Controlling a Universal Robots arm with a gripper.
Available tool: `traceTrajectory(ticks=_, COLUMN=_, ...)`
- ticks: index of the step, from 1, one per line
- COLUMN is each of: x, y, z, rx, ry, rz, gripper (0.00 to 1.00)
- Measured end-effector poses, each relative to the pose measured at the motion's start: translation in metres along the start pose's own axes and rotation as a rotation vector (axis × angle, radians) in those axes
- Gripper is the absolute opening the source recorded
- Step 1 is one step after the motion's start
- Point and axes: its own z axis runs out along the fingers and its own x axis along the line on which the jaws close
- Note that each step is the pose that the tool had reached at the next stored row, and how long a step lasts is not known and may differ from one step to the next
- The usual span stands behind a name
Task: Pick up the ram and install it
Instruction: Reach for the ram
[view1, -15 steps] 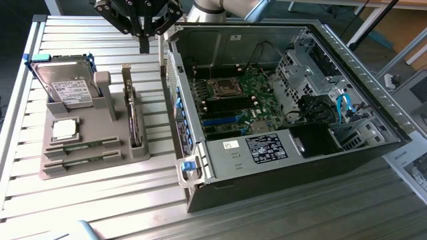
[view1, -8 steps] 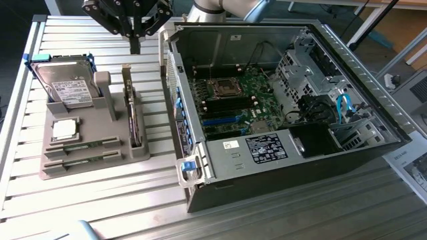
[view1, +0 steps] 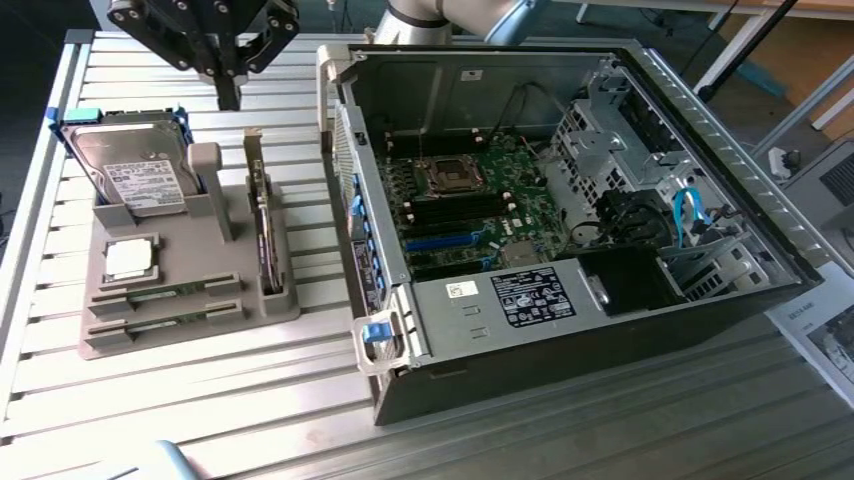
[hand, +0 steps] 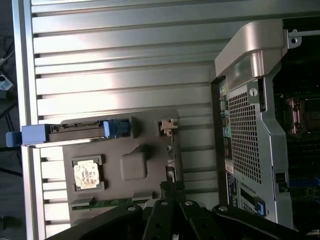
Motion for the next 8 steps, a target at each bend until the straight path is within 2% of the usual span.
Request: traceTrajectory(ticks=8, x=0.03, y=-0.0022, z=0.0005, rx=0.0003, ry=0.0043, rz=0.0, gripper=0.11)
